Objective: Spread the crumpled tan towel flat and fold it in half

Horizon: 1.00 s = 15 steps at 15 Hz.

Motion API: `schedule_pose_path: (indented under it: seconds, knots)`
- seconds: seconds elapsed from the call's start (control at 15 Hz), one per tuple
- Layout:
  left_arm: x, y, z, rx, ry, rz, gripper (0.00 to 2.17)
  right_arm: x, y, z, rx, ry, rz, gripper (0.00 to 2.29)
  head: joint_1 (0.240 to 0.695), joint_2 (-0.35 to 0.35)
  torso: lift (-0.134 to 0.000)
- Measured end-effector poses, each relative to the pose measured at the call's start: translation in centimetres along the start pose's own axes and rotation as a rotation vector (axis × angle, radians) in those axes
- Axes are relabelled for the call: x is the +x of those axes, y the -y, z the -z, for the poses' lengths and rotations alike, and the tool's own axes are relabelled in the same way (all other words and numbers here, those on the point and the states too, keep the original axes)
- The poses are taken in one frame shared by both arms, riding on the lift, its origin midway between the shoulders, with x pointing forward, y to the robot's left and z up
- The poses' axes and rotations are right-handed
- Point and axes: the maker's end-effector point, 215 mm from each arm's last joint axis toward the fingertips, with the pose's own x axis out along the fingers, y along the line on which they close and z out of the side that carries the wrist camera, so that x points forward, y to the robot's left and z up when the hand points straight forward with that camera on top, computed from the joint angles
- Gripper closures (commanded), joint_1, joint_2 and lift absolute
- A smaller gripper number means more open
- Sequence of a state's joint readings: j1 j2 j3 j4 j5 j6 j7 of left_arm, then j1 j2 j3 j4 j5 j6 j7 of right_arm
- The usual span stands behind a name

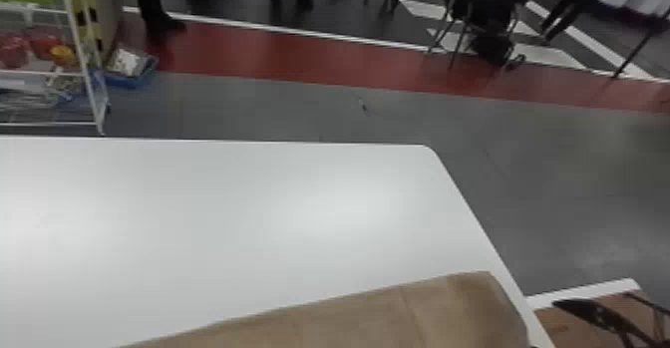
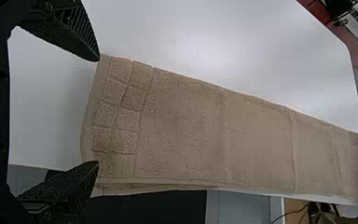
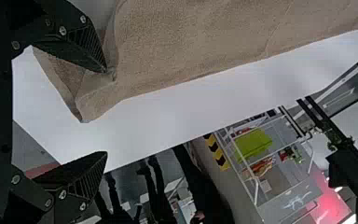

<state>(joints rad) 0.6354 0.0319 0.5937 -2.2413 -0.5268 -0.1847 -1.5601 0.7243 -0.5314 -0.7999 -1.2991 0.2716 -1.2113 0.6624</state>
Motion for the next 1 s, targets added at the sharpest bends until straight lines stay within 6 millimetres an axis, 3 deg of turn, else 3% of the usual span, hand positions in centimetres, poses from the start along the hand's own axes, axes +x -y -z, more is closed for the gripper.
schedule_pose_path:
  seconds: [0.13,0.27,0.4,0.53,0.6,0.8,1.0]
  knots:
    - [0.0,0.0,0.1,-0.001,-0.001,0.002,0.10,-0.7,0.8,0.7,0.077,-0.011,0.004,0.31,0.695,-0.350,-0.123]
    - [0.0,0.0,0.1,-0.001,-0.001,0.003,0.10,-1.7,3.6,2.2,0.190,-0.032,0.086,0.31,0.695,-0.350,-0.123]
    - [0.0,0.0,0.1,-0.001,-0.001,0.004,0.10,-2.6,6.2,5.3,0.384,-0.098,0.175,0.31,0.695,-0.350,-0.123]
    - [0.0,0.0,0.0,-0.001,-0.001,0.004,0.10,-2.8,7.3,8.8,0.647,-0.180,0.235,0.31,0.695,-0.350,-0.123]
    - [0.0,0.0,0.0,0.000,-0.001,0.003,0.10,-2.3,7.4,9.7,0.756,-0.210,0.247,0.31,0.695,-0.350,-0.123]
    - [0.0,0.0,-0.1,0.001,0.000,0.002,0.10,-0.5,7.0,9.8,0.921,-0.236,0.234,0.41,0.695,-0.350,-0.123]
    - [-0.1,-0.2,-0.1,0.004,0.001,-0.003,0.10,1.6,4.6,9.1,1.031,-0.237,0.173,0.41,0.695,-0.350,-0.123]
